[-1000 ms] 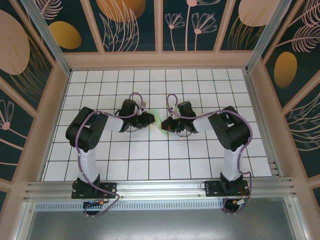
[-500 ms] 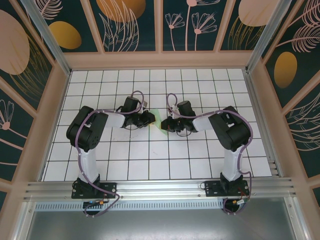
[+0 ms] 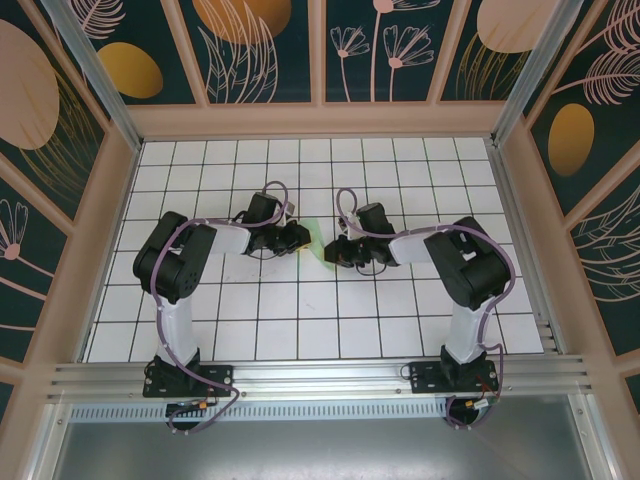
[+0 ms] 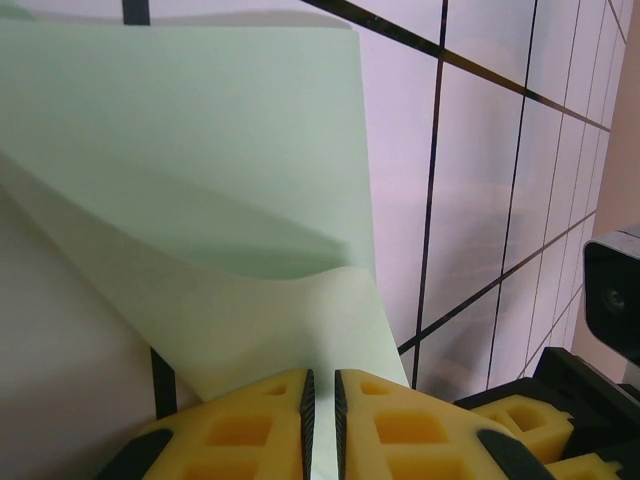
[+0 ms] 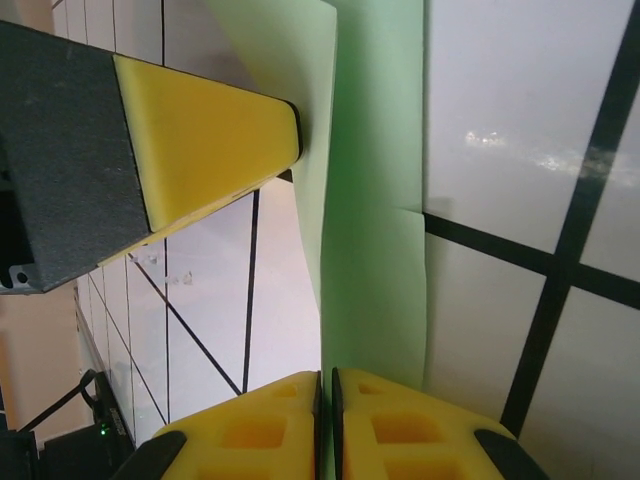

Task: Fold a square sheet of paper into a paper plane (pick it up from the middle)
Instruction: Fold the wing for the fifth time at the center of the table.

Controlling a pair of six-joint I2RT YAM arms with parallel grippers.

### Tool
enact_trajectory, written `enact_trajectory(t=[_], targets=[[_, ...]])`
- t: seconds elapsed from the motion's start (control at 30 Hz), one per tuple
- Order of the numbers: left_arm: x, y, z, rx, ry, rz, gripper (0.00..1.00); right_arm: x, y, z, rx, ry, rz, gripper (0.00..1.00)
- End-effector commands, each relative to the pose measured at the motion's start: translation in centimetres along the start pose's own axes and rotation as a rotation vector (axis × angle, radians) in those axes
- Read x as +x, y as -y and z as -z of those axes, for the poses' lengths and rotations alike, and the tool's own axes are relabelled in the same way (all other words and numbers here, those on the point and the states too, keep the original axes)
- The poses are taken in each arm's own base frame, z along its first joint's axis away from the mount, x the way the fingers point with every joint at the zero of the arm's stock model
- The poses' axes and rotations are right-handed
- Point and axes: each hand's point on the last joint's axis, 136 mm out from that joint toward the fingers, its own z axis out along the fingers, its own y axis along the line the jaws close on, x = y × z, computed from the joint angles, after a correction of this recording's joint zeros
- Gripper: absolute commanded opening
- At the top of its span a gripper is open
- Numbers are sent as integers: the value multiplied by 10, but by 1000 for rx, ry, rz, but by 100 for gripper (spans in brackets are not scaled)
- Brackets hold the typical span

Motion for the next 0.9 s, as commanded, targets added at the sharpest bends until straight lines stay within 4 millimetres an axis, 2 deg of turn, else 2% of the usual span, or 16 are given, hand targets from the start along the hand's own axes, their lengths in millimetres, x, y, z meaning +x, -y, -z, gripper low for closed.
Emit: enact_trajectory(t=[0.0,0.1,0.33,0.6,0.87], targets=[[11,-60,-11,-191,-5,46,18,14,4,2,17,-38,-19,11],[11,-60,-11,-191,-5,49,18,17,9,-1,25,-50,-30,5],[11,-60,-11,-192,-4,51,18,21,24,-9,68,-81,-48,4],[12,-62,-11,-202,-5,57,18,14,3,4,40,-54,-10,11],[12,-63,-11,-204,-4,56,17,27,8,9,49,-74,-30,13]])
